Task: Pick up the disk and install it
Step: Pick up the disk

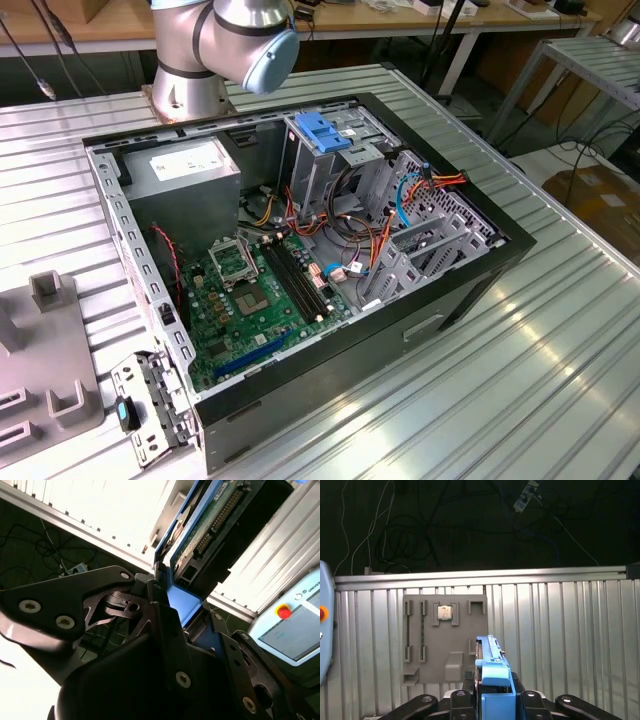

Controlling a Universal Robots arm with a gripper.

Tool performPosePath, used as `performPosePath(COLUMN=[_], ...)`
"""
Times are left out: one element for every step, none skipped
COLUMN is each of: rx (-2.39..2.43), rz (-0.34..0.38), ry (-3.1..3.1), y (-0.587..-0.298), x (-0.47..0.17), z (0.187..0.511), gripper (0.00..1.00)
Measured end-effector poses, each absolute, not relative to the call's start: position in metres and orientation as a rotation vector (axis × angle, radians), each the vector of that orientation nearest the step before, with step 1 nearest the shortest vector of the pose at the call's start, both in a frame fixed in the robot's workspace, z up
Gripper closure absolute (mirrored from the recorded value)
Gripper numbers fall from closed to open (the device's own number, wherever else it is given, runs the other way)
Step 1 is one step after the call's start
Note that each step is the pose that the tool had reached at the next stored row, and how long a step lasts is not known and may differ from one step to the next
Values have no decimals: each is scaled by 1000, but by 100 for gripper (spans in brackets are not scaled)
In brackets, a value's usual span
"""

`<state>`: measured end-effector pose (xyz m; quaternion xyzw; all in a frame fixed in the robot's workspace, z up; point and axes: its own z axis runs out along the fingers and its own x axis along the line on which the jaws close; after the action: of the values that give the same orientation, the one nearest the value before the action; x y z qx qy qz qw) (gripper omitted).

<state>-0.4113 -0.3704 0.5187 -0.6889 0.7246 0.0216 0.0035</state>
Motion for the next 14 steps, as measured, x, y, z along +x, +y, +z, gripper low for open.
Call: performPosePath(rx=[-2159,-2159,-2159,-2159,-2159,-2159,-2159,-2159,-2159,-2159,-2159,-2159,-2159,-2159], rz=[68,68,68,68,68,68,68,68,68,68,68,68,68,68], ry=[2271,2271,2271,2271,2271,2271,2271,2271,2271,2271,2271,2271,2271,2271], y=[-370,-370,-370,-370,-370,-370,-370,-370,-370,-370,-370,-370,-370,-370], x=[-411,-410,-409,-409,-409,-408,-407,-406,-406,-405,-404,-404,-403,-403], z=[519,519,519,519,519,519,519,519,519,519,519,519,519,519], gripper=[63,63,63,63,63,63,63,63,63,63,63,63,63,63])
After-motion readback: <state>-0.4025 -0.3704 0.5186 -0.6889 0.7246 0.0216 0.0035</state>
